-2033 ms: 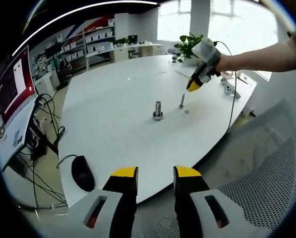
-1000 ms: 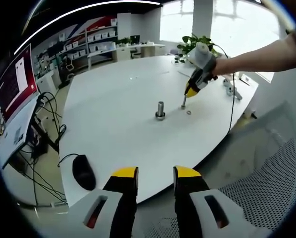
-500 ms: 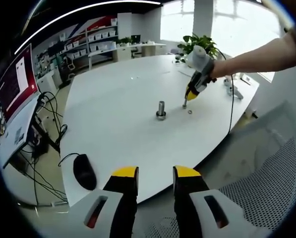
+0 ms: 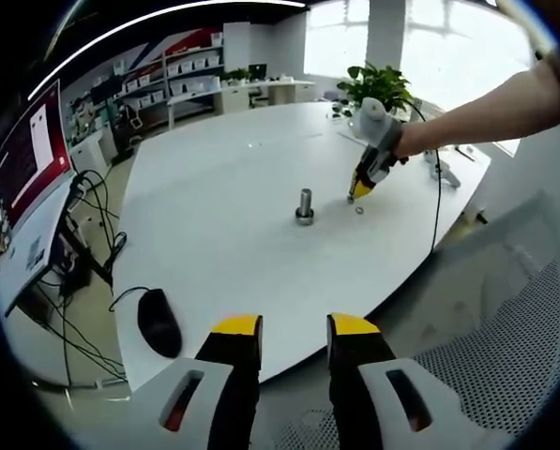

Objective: Place the washer onto the threaded stud by aligning its center hole with the stud, sliding it down to the base, and recovering from edge contact or off-axis alignment until the washer reaches the visible bottom stop.

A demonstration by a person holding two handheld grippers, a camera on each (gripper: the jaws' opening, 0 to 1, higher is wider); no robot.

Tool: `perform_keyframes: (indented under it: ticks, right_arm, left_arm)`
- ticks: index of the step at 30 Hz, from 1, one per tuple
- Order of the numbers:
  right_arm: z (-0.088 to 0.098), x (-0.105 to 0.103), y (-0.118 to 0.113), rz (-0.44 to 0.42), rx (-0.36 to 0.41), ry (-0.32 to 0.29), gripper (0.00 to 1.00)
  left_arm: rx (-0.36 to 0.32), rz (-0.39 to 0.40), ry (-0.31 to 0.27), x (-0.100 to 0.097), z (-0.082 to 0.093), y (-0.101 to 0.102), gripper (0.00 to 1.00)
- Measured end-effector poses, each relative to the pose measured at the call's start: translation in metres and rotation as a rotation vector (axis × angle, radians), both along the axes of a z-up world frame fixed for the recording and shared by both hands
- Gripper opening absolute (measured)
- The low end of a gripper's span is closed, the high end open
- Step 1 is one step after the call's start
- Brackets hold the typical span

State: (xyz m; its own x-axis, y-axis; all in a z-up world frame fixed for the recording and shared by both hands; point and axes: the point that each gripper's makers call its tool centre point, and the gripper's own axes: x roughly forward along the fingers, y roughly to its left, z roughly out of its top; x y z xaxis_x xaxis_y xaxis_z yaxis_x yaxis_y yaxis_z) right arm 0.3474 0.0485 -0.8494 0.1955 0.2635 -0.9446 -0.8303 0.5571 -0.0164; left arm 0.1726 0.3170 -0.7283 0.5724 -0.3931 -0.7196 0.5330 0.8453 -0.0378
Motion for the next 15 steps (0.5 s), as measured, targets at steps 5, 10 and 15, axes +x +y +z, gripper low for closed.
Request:
perform_keyframes:
  ticks: [5,10,15]
  right_arm:
    - [-0.0053,-0.0021,-0.0003,-0.009,-0.006,0.005,0.15]
    - [-0.0082,-0.0007,-0.0015,-0.022,-0.006,0.002,0.16]
    - [-0.0081,0.0009,-0.0014,-0.035,0.006,0.001,0.18]
  left_arm:
    - [-0.001,0.001,-0.005,0.0003,0.001,0.0,0.25]
    - [0.001,-0.003,-0.004,0.0002,0.0005,-0.0003,0.25]
    - [-0.002,0.003,-0.009,0.0007,0.0017,0.0004,0.25]
